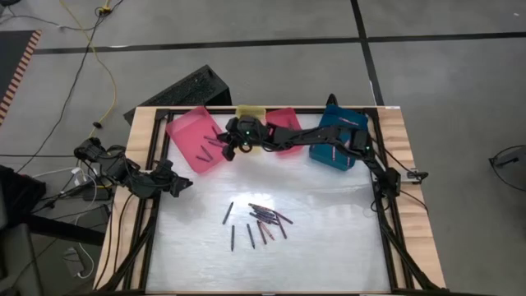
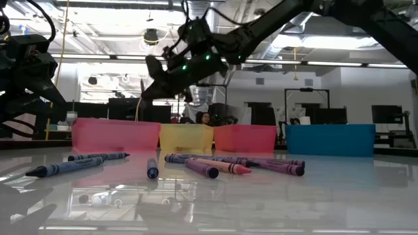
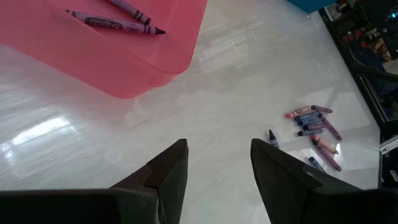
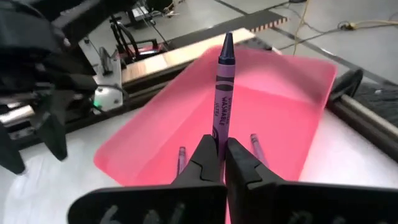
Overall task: Sort crayons
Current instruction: Put the violet crayon into the pink bin
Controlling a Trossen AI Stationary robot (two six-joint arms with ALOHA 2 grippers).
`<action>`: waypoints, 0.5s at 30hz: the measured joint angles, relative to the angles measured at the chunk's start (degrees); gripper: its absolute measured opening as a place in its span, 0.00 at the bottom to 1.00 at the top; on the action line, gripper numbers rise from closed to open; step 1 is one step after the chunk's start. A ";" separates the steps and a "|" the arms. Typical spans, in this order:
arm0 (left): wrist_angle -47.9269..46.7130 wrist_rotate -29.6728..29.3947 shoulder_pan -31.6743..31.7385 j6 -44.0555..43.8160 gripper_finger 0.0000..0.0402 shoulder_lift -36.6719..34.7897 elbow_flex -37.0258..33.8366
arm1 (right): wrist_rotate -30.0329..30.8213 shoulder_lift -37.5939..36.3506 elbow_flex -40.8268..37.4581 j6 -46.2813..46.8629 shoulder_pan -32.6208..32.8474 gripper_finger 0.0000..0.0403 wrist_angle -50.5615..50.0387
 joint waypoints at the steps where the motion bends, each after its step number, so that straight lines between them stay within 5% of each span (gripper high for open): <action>1: 0.00 0.09 -0.02 0.00 0.41 0.00 0.00 | 0.03 0.52 -0.01 0.19 0.14 0.01 0.62; 15: -0.02 0.56 0.00 0.00 0.41 0.00 0.00 | 0.05 1.85 0.01 -0.45 0.35 0.01 0.39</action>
